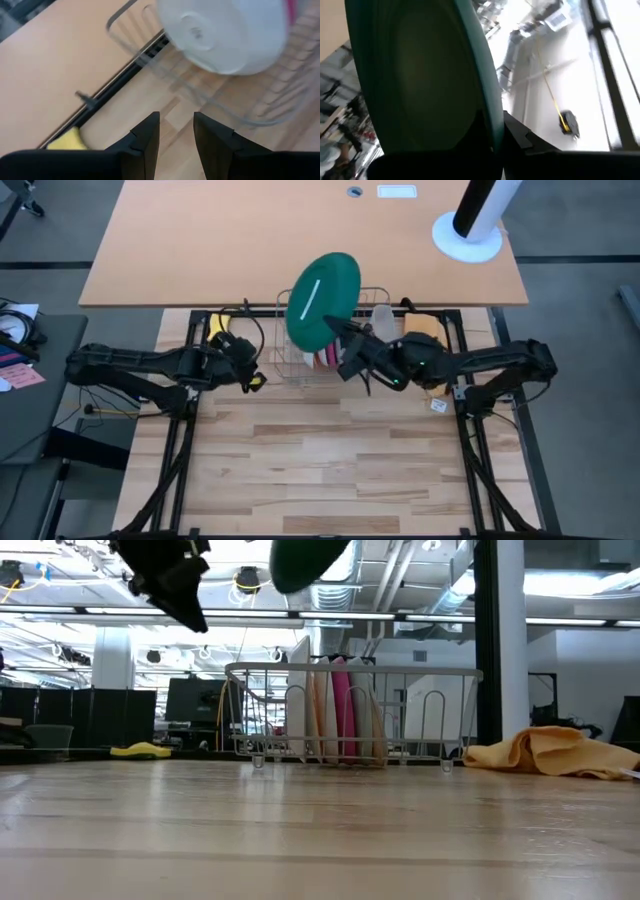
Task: Sort dishes
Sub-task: Put the green plate into the dish rack
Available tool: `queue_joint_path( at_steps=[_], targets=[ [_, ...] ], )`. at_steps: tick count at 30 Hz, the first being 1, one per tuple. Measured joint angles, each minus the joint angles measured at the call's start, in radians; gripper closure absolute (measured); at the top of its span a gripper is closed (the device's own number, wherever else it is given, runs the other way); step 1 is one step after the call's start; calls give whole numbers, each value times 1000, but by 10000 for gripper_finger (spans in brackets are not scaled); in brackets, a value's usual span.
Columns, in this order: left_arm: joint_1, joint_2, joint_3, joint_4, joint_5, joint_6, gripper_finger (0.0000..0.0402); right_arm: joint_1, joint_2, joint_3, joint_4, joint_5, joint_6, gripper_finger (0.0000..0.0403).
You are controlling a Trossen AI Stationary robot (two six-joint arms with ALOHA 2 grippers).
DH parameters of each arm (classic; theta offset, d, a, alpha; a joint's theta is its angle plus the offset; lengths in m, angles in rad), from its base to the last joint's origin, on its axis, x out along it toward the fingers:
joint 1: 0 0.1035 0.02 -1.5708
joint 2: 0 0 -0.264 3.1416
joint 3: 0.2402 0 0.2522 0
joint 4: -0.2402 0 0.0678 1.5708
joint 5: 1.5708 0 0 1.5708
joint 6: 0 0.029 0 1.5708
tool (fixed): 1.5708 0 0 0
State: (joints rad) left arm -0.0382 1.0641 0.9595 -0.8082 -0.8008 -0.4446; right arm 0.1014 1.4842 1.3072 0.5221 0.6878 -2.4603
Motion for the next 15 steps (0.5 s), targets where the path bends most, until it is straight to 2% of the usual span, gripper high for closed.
queue_joint_path(
  at_steps=[4,8,12,15],
  targets=[
    [49,0,-20,-5,0,-22,288,-31,5,-1,-129,4,-1,393],
    [103,-3,-116,74,5,45,288,-58,33,-1,-168,12,-1,393],
    [171,-7,-181,185,25,113,288,-60,69,-1,-171,13,-9,393],
    [220,-6,-227,315,97,188,288,-61,103,-1,-171,-22,-10,393]
  ],
)
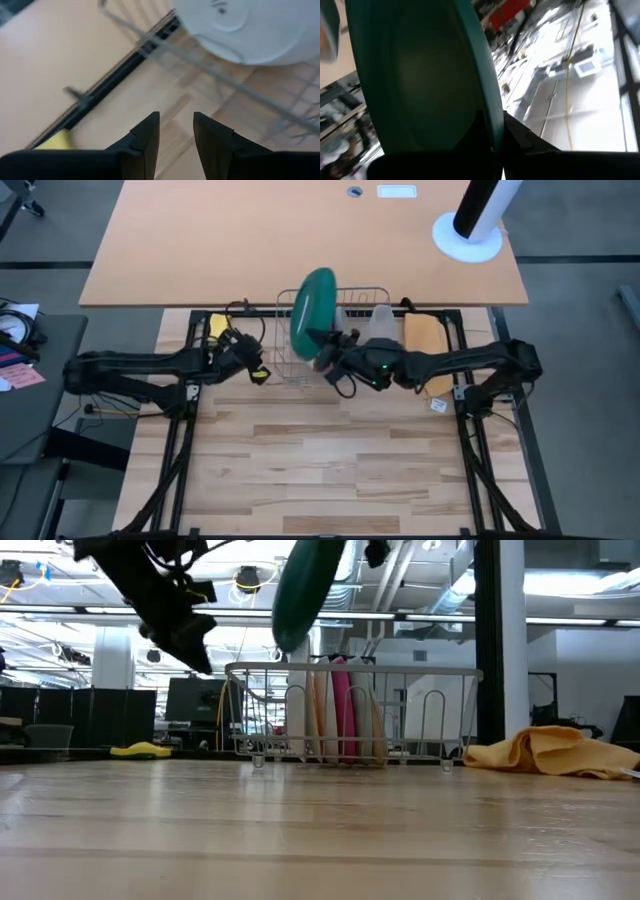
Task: Sort dishes
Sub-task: Put the green plate into the dish rack
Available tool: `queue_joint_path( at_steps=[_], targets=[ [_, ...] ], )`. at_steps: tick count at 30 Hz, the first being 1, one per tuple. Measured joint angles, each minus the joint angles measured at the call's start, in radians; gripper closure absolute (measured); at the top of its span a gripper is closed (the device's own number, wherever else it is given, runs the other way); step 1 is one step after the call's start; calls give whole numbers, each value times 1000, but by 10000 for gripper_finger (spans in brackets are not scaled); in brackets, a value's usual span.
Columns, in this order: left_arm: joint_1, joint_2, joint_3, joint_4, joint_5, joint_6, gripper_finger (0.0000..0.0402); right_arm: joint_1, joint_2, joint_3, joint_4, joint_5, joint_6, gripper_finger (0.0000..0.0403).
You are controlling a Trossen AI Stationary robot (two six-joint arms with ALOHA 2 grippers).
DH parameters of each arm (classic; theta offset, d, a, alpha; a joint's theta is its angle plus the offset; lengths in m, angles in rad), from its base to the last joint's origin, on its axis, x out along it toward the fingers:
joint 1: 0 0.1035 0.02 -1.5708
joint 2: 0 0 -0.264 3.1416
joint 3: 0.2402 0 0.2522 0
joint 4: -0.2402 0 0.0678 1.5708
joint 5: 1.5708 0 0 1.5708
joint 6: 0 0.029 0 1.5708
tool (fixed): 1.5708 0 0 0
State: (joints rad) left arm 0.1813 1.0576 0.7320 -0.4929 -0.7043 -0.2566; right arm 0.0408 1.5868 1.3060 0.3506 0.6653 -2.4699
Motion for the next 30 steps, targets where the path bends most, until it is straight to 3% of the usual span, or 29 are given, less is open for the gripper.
queue_joint_path(
  at_steps=[6,16,30],
  targets=[
    [91,11,-82,228,220,117,288,-36,72,0,-3,-60,-15,393],
    [126,10,-83,263,410,167,288,-111,138,0,-11,-123,17,393],
    [124,25,-83,289,495,185,288,-136,137,0,-93,-157,120,393]
  ],
)
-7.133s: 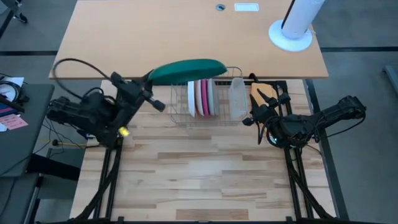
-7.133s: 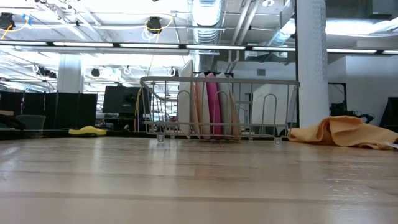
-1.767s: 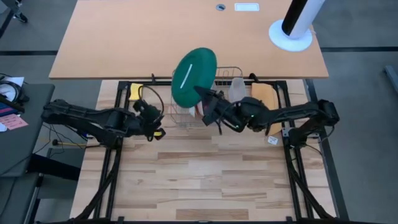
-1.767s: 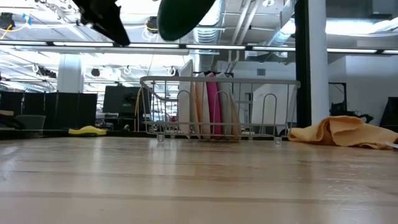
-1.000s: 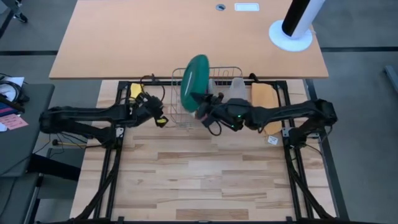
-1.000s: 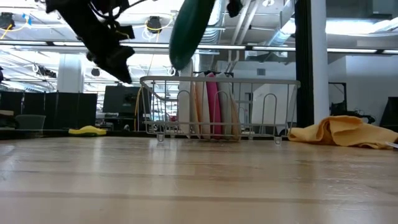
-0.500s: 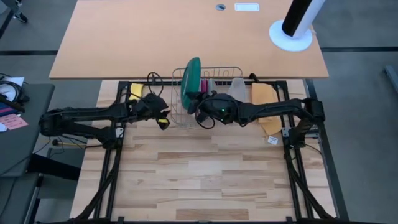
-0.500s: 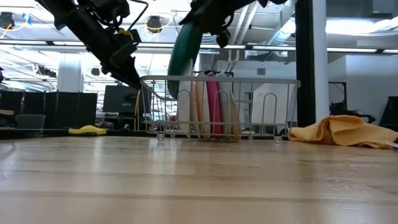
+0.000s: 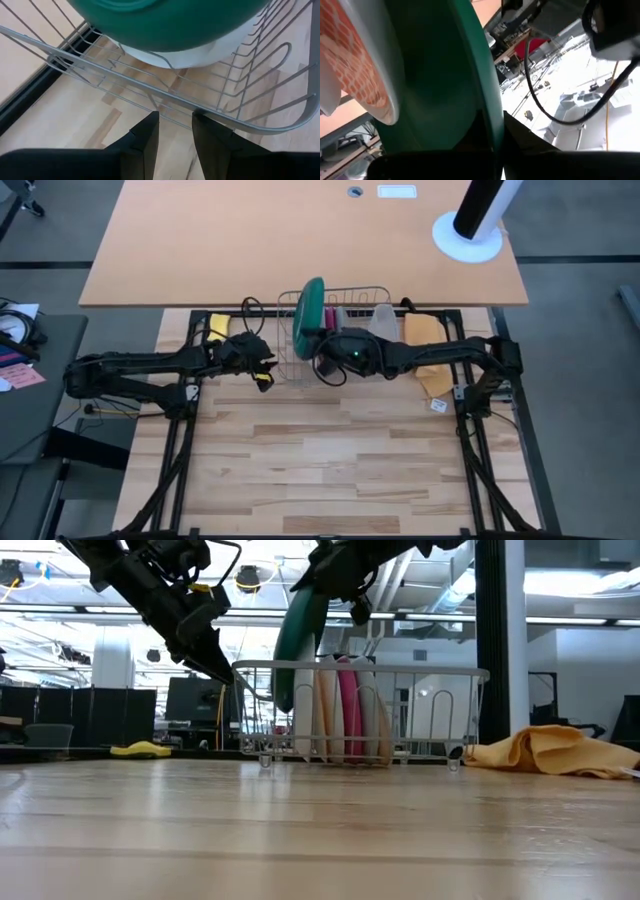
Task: Sort dishes
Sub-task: Put the green plate into the dish rack
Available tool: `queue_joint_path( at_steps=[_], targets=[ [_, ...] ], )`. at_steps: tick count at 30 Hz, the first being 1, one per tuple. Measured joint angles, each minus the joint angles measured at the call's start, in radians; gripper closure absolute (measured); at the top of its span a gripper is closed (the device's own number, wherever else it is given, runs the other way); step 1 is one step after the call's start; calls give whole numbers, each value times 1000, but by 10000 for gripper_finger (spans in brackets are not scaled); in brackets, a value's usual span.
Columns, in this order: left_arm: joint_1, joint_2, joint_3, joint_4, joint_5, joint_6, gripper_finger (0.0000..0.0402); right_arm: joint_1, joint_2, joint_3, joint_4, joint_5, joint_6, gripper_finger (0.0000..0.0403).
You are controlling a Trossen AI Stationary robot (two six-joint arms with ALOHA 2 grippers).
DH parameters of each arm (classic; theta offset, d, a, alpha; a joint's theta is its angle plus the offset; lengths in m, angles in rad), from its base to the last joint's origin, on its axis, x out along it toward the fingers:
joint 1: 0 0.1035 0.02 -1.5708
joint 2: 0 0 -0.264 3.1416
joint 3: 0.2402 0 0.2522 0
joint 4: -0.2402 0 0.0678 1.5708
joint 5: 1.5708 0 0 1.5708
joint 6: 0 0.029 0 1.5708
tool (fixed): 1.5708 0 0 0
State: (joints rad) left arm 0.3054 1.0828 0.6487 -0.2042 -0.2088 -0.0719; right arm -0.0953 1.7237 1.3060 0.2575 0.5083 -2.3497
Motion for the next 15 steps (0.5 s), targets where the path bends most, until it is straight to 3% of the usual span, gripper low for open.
queue_joint_path(
  at_steps=[15],
  targets=[
    [0,1,0,43,2,8,288,-28,0,0,-72,-96,25,393]
  ],
)
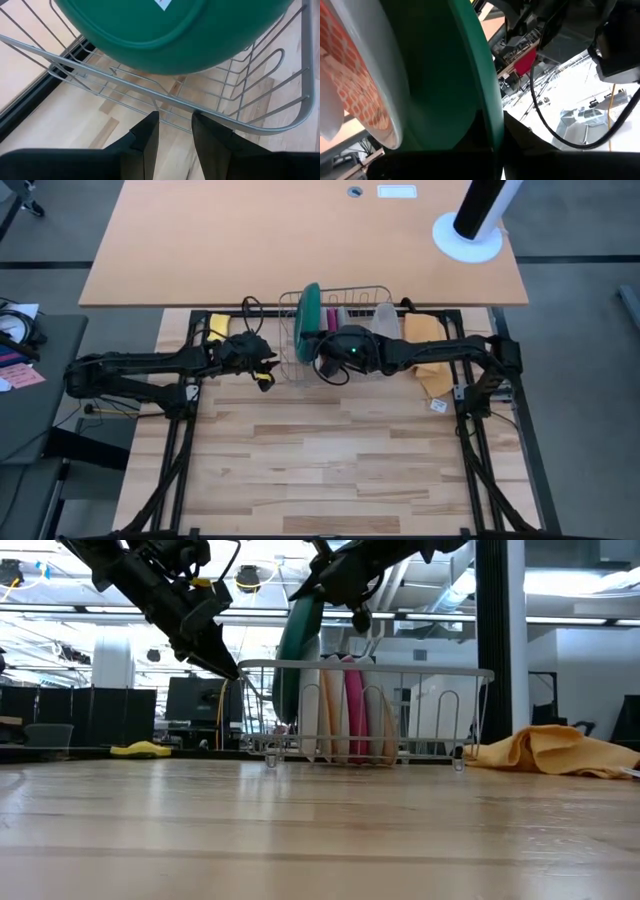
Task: Sort dishes
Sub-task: Put the green plate into the dish rack
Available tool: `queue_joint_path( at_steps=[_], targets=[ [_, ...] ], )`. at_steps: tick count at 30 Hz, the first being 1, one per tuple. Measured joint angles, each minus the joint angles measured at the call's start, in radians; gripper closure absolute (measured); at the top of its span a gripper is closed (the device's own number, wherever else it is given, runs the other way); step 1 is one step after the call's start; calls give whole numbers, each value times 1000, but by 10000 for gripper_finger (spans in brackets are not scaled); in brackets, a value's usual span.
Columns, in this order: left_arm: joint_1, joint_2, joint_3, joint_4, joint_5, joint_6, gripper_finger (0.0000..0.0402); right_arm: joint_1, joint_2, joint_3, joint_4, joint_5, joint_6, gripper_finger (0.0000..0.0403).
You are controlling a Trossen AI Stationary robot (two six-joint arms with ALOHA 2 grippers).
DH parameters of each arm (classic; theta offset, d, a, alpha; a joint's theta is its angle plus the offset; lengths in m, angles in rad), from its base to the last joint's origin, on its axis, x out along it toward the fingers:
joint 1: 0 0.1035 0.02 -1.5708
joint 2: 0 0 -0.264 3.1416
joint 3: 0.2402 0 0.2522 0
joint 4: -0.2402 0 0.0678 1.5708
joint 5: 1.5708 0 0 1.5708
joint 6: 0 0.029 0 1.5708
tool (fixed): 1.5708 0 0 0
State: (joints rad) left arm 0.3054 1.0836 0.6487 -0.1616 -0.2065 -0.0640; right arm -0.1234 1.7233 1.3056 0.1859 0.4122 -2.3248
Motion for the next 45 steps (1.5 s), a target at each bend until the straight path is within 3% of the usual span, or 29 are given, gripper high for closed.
queue_joint_path(
  at_steps=[9,14,25,38,45],
  targets=[
    [0,0,0,0,-3,15,288,-31,0,0,-64,-44,41,393],
    [0,0,1,0,-4,15,288,-33,0,0,-143,-118,112,380],
    [0,-1,1,0,-6,20,288,-43,0,0,-140,-122,145,361],
    [0,-1,1,-4,-6,20,288,-39,-17,0,-86,-117,163,257],
    [0,-1,3,-12,-6,20,288,14,-57,0,-91,-45,194,198]
  ],
)
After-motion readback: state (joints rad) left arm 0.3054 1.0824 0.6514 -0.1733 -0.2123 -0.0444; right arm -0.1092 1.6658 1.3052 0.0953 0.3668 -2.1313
